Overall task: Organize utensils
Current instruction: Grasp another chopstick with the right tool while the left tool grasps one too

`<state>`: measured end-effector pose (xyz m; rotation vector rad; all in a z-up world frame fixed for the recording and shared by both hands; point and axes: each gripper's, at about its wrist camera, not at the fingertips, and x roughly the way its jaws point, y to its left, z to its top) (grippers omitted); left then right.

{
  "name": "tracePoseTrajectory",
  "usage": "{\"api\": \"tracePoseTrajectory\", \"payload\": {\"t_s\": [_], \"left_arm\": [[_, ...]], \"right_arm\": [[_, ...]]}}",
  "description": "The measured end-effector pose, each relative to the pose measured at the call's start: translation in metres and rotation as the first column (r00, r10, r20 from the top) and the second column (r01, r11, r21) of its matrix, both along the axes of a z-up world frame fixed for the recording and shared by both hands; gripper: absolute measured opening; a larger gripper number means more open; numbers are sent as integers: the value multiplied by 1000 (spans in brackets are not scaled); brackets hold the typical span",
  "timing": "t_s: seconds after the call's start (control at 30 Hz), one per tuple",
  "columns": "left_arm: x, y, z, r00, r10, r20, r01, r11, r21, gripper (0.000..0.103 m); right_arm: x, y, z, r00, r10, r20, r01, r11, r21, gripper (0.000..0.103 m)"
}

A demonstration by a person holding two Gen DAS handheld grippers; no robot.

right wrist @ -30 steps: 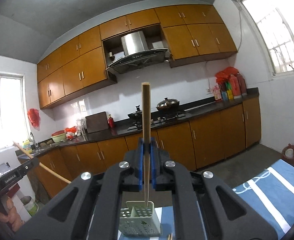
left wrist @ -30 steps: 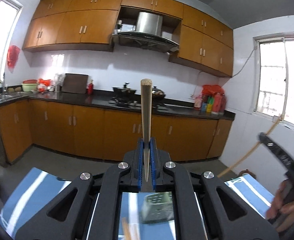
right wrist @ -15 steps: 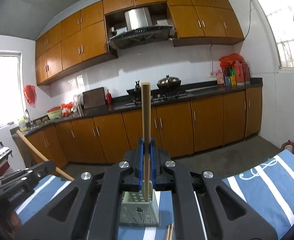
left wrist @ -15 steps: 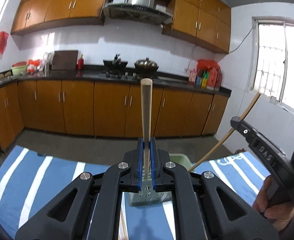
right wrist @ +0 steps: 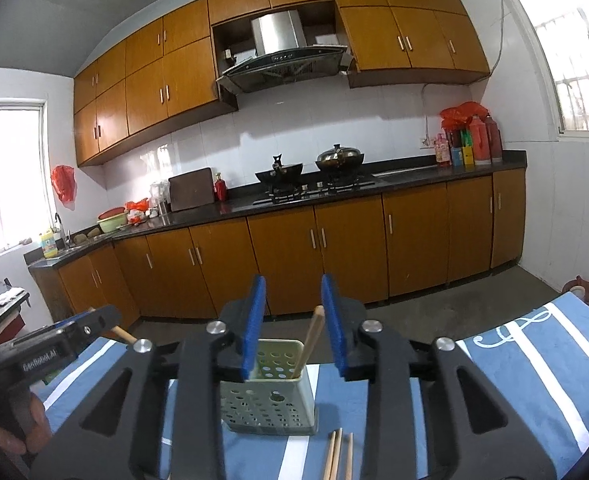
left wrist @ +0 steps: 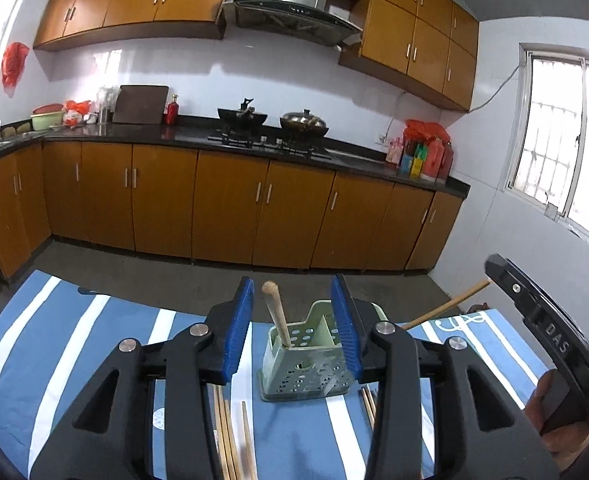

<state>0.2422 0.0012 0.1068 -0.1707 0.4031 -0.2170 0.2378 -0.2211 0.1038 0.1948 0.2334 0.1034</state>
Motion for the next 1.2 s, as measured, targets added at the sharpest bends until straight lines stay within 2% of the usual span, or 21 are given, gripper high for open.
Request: {"api": "tracePoseTrajectory", "payload": {"t_s": [0.1, 0.23, 0.33, 0.43, 0.47, 0.57, 0.67, 0.83, 0.9, 0.93, 1.03, 1.1, 1.2], "left_arm": [[-8, 7, 3, 1000, 8, 8, -8, 1000, -7, 40], [-28, 23, 0, 999, 35, 4, -35, 999, -20, 40], [-42, 34, -20, 997, 68, -32, -68, 997, 22, 40], [-47, 40, -49, 990, 95, -105, -87, 993, 79, 40], [-48, 41, -60, 986, 99, -135, -86, 992, 97, 40], [-51, 44, -99, 967, 115, -228, -84, 986, 143, 40], [-56, 50, -127, 947, 119, -300, -78, 987, 143, 40], [-61, 53, -149, 925, 106, -365, -64, 990, 125, 40], [-63, 52, -154, 922, 93, -376, -52, 992, 116, 40], [-64, 50, -156, 921, 87, -380, -47, 993, 113, 40], [-64, 42, -160, 917, 54, -396, -19, 996, 92, 39], [-64, 38, -162, 915, 31, -401, 4, 996, 86, 38], [-65, 28, -168, 909, 4, -418, 39, 995, 94, 33]], "right_arm": [[-18, -11, -1, 1000, -10, 1, 10, 1000, 14, 36], [-46, -28, -17, 998, -49, -36, 49, 999, 4, 39], [-54, -38, -47, 987, -83, -138, 80, 997, -24, 39], [-53, -45, -91, 953, -88, -289, 82, 996, -33, 39], [-53, -46, -109, 932, -83, -353, 76, 997, -32, 39], [-53, -44, -146, 876, -39, -480, 39, 999, -10, 29], [-55, -32, -169, 832, -5, -554, -2, 1000, -13, 25], [-54, -21, -190, 793, 2, -610, -30, 999, -35, 24], [-52, -20, -194, 780, -14, -626, -29, 998, -58, 16], [-53, -19, -194, 785, -30, -618, -23, 997, -77, 9], [-50, -22, -194, 783, -84, -616, 17, 993, -114, 8], [-47, -32, -193, 776, -126, -618, 77, 991, -106, 8], [-45, -42, -194, 771, -137, -622, 107, 991, -86, 8]]}}
